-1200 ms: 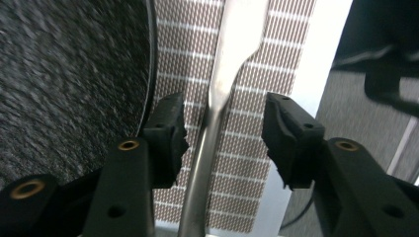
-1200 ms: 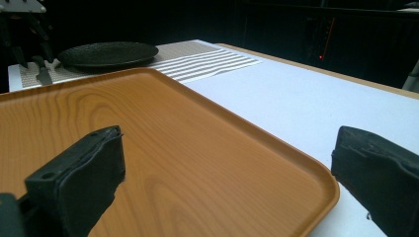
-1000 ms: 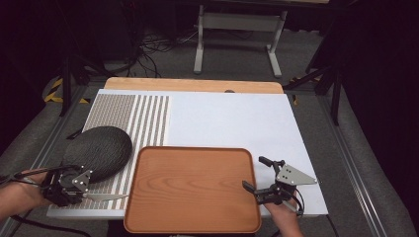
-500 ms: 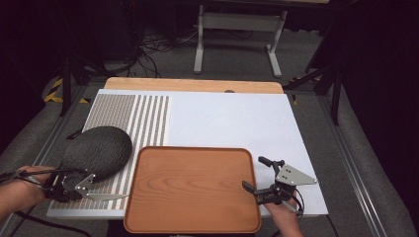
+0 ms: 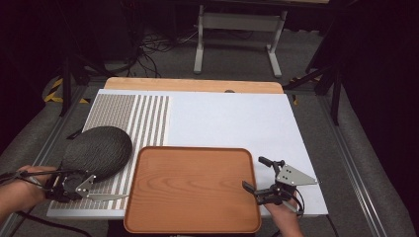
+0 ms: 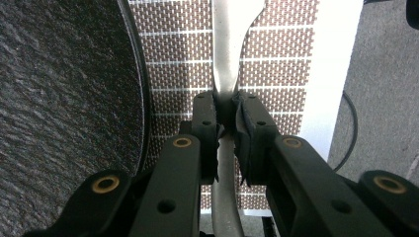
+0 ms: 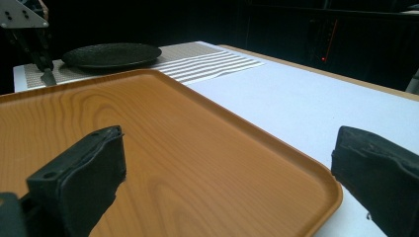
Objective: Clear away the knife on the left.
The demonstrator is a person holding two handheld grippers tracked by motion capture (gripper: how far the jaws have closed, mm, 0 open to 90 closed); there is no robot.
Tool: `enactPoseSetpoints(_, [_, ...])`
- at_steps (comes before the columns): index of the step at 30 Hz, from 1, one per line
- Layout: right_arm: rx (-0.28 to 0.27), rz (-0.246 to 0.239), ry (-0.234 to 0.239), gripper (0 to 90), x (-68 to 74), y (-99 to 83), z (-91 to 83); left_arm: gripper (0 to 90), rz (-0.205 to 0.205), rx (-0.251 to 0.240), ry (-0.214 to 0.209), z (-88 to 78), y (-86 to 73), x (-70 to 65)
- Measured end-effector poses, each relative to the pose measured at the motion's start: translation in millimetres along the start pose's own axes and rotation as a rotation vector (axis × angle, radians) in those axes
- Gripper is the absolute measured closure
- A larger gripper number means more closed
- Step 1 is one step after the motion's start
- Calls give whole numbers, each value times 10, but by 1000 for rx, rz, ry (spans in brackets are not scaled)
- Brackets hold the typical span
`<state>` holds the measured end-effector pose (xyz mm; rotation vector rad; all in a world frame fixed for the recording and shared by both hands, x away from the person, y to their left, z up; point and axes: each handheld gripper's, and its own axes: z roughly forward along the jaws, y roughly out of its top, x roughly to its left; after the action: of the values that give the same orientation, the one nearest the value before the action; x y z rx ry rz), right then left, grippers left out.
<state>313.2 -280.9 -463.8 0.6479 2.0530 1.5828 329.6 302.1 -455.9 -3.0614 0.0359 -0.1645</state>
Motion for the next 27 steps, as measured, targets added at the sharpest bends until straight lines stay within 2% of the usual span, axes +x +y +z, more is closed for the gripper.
enactPoseSetpoints(5, [-1, -1, -3, 10, -2, 4, -1, 803, -7, 1, 4, -6, -6, -4])
enactPoseSetpoints(10, [-2, 0, -2, 10, -5, 7, -2, 803, -30, -4, 5, -15, -50, -15])
enactPoseSetpoints(16, [-4, 3, -5, 10, -7, 9, 1, 803, -63, -62, 11, -119, -87, -22])
enactPoseSetpoints(17, [-6, 4, -4, 10, -8, 11, 0, 803, -67, -66, 23, -151, -88, -21])
enactPoseSetpoints(20, [-9, 5, -5, 10, -10, 13, -4, 803, -105, -102, 32, -237, -102, -19])
enactPoseSetpoints(22, [-13, 5, -7, 10, -13, 14, -7, 802, -168, -114, 15, -299, -93, -6])
enactPoseSetpoints(24, [-14, 6, -6, 10, -14, 15, -10, 803, -201, -159, 27, -387, -75, -31])
enactPoseSetpoints(25, [-14, 6, -6, 10, -14, 15, -10, 803, -201, -159, 27, -387, -75, -31])
enactPoseSetpoints(27, [-15, 8, -6, 10, -16, 17, -16, 803, -222, -198, 37, -437, -77, -42])
